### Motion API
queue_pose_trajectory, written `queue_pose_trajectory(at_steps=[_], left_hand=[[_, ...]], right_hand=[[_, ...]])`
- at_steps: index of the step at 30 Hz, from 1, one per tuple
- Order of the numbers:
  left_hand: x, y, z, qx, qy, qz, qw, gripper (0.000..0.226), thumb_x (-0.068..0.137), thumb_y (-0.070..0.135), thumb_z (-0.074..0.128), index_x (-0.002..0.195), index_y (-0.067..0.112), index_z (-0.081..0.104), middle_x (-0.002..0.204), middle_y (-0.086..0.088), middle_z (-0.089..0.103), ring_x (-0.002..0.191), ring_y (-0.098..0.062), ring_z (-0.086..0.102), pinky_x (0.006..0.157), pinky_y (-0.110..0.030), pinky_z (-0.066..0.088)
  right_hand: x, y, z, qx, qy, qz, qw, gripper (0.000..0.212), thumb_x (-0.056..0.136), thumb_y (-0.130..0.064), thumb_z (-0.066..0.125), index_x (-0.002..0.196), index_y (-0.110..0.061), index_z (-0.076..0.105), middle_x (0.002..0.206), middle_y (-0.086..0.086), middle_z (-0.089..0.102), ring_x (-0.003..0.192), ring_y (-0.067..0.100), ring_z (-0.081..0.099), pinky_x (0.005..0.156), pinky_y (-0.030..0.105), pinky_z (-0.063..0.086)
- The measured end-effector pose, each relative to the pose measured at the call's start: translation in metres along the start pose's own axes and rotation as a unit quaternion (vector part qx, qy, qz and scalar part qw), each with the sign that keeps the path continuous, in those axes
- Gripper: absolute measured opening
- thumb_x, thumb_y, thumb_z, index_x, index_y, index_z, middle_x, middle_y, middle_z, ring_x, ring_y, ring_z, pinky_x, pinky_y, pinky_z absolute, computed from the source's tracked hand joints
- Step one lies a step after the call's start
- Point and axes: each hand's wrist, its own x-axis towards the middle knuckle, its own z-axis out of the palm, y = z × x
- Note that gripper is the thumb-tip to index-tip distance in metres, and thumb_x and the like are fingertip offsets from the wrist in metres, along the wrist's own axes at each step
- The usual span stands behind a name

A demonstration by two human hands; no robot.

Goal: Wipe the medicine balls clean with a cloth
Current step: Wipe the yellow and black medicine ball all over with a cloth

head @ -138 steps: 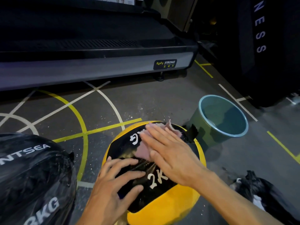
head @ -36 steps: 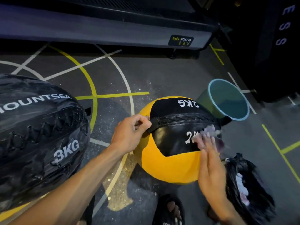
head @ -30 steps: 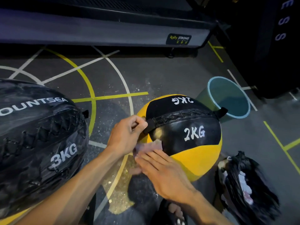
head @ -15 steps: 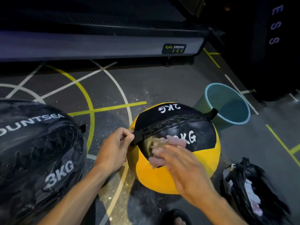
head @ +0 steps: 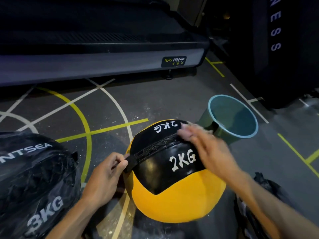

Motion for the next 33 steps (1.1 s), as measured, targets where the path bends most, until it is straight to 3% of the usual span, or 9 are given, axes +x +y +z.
queue_pose_trajectory(at_steps=[3, 5, 12, 15, 17, 23, 25, 28, 33], left_hand=[[-0.001, 0.002, 0.000, 0.000, 0.005, -0.003, 1.000, 0.014, 0.098, 0.041, 0.053, 0.088, 0.032, 0.056, 0.135, 0.016, 0.065, 0.130, 0.006, 0.052, 0.094, -0.025, 0.046], [0.001, 0.004, 0.002, -0.006, 0.002, -0.001, 1.000, 0.014, 0.099, 0.038, 0.054, 0.087, 0.030, 0.055, 0.134, 0.014, 0.066, 0.130, 0.008, 0.051, 0.093, -0.022, 0.045], [0.001, 0.007, 0.000, -0.051, -0.003, -0.022, 0.998, 0.019, 0.101, 0.035, 0.053, 0.083, 0.032, 0.058, 0.134, 0.014, 0.066, 0.127, 0.007, 0.055, 0.103, -0.032, 0.047], [0.002, 0.007, 0.005, -0.050, 0.007, -0.027, 0.998, 0.019, 0.103, 0.034, 0.053, 0.085, 0.034, 0.059, 0.135, 0.016, 0.065, 0.126, 0.009, 0.055, 0.104, -0.034, 0.049], [0.003, 0.008, 0.006, -0.060, 0.007, -0.031, 0.998, 0.018, 0.103, 0.035, 0.054, 0.086, 0.035, 0.060, 0.136, 0.015, 0.065, 0.125, 0.008, 0.056, 0.104, -0.037, 0.050], [0.011, 0.033, 0.004, -0.104, 0.027, -0.052, 0.993, 0.017, 0.090, 0.052, 0.051, 0.084, 0.041, 0.061, 0.126, 0.017, 0.070, 0.114, -0.006, 0.067, 0.093, -0.048, 0.059], [0.017, 0.047, 0.000, -0.119, 0.033, -0.037, 0.992, 0.018, 0.091, 0.050, 0.051, 0.082, 0.039, 0.061, 0.120, 0.017, 0.072, 0.110, -0.006, 0.068, 0.087, -0.043, 0.061], [0.038, 0.077, -0.018, -0.104, 0.062, -0.004, 0.993, 0.020, 0.102, 0.039, 0.054, 0.085, 0.031, 0.061, 0.118, 0.020, 0.072, 0.103, -0.006, 0.070, 0.075, -0.034, 0.059], [0.089, 0.119, -0.060, -0.041, 0.163, 0.078, 0.983, 0.020, 0.097, 0.040, 0.057, 0.091, 0.022, 0.064, 0.099, 0.000, 0.076, 0.088, -0.017, 0.070, 0.081, -0.049, 0.059]], right_hand=[[0.016, 0.051, -0.019, -0.047, -0.002, 0.246, 0.968, 0.033, 0.109, -0.030, 0.040, 0.127, -0.020, 0.065, 0.123, 0.011, 0.071, 0.117, 0.035, 0.063, 0.085, 0.038, 0.045], [0.020, 0.060, -0.023, -0.039, -0.017, 0.299, 0.953, 0.030, 0.107, -0.027, 0.043, 0.115, -0.011, 0.067, 0.111, 0.020, 0.071, 0.107, 0.041, 0.063, 0.074, 0.037, 0.038], [0.019, 0.050, -0.024, -0.084, -0.061, 0.189, 0.976, 0.038, 0.103, -0.049, 0.044, 0.092, -0.015, 0.059, 0.087, 0.009, 0.055, 0.093, 0.034, 0.056, 0.080, 0.041, 0.041], [0.008, 0.059, -0.023, -0.106, -0.026, 0.201, 0.973, 0.045, 0.092, -0.063, 0.044, 0.076, -0.021, 0.044, 0.081, 0.005, 0.056, 0.077, 0.031, 0.056, 0.066, 0.040, 0.040], [0.001, 0.059, -0.021, -0.061, 0.008, 0.206, 0.977, 0.040, 0.093, -0.050, 0.056, 0.072, -0.020, 0.041, 0.075, -0.003, 0.058, 0.073, 0.025, 0.056, 0.059, 0.037, 0.037], [-0.015, 0.062, -0.017, 0.036, 0.074, 0.220, 0.972, 0.031, 0.093, -0.039, 0.064, 0.078, -0.015, 0.051, 0.108, -0.032, 0.071, 0.067, 0.007, 0.071, 0.051, 0.033, 0.055], [-0.008, 0.064, -0.021, 0.070, 0.096, 0.225, 0.967, 0.037, 0.090, -0.049, 0.063, 0.082, -0.015, 0.053, 0.099, -0.013, 0.077, 0.058, 0.019, 0.071, 0.035, 0.035, 0.051], [0.022, 0.067, -0.038, 0.095, 0.121, 0.212, 0.965, 0.054, 0.089, -0.067, 0.063, 0.086, -0.014, 0.053, 0.080, 0.023, 0.068, 0.060, 0.044, 0.068, 0.044, 0.057, 0.055], [0.104, 0.047, -0.060, 0.107, 0.163, 0.156, 0.968, 0.059, 0.088, -0.070, 0.060, 0.089, -0.012, 0.052, 0.067, 0.020, 0.059, 0.051, 0.034, 0.062, 0.044, 0.058, 0.051]])
